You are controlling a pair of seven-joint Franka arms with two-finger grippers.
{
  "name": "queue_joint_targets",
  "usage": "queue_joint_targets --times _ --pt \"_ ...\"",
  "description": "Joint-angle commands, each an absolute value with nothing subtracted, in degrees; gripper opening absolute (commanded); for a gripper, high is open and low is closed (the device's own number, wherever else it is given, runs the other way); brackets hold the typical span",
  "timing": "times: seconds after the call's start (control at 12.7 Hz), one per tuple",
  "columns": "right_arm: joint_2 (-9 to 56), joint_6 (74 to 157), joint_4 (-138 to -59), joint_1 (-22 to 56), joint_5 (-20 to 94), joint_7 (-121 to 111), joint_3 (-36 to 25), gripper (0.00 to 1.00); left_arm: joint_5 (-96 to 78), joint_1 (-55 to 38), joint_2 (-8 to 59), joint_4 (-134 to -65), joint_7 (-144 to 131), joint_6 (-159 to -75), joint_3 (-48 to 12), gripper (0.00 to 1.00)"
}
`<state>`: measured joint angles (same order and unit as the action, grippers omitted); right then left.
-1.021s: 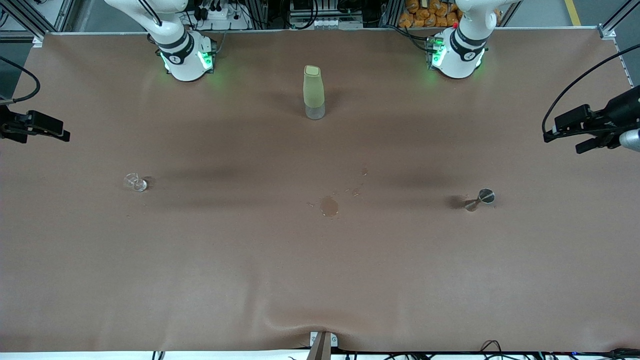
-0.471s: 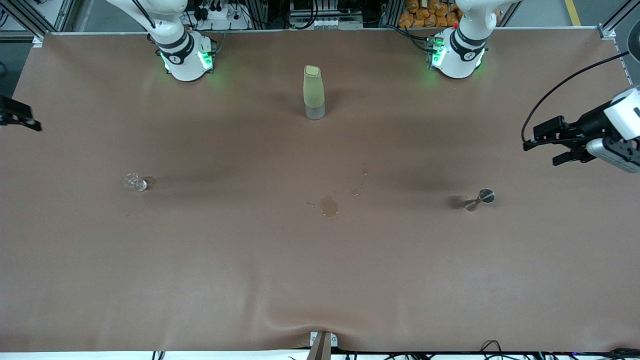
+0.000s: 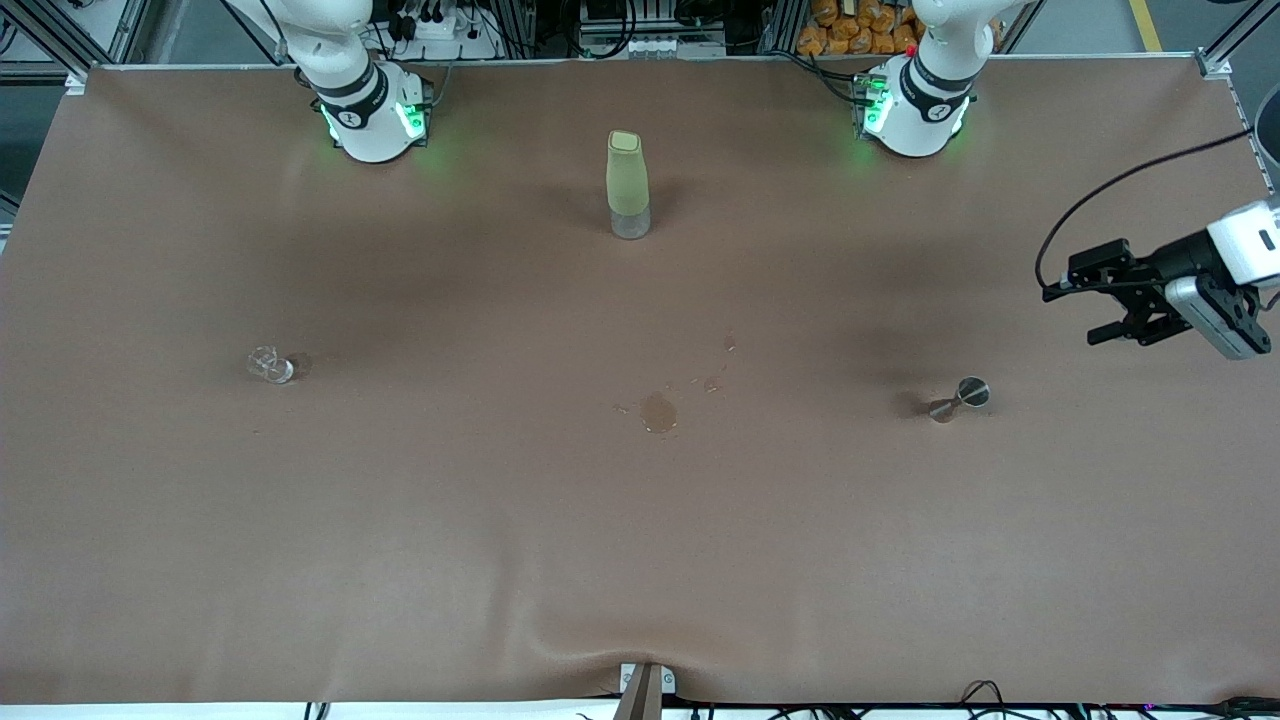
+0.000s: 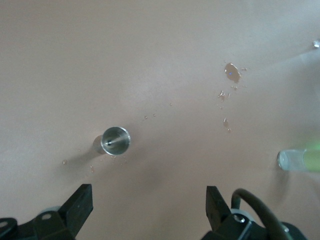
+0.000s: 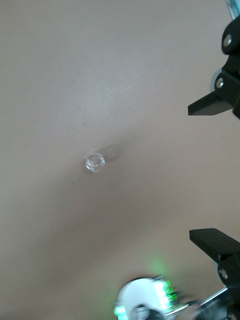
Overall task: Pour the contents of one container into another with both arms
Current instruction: 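Lower the left gripper to the steel jigger while the right gripper reaches the glass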
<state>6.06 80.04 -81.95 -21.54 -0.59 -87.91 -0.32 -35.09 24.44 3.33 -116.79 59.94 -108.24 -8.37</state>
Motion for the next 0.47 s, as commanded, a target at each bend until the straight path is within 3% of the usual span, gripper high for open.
queue_joint_targets --times 0.0,0.39 --pt "5.4 80.4 -83.1 -22.6 -2.8 -103.2 0.5 1.0 -39.9 27.7 11.1 -115.8 72.1 -109.1 -8.9 1.0" --pt "5.8 81.8 -84.9 -25.0 -1.6 -113.5 0.6 1.0 -42.8 33.2 24.1 -112.6 95.0 -108.0 -9.0 1.0"
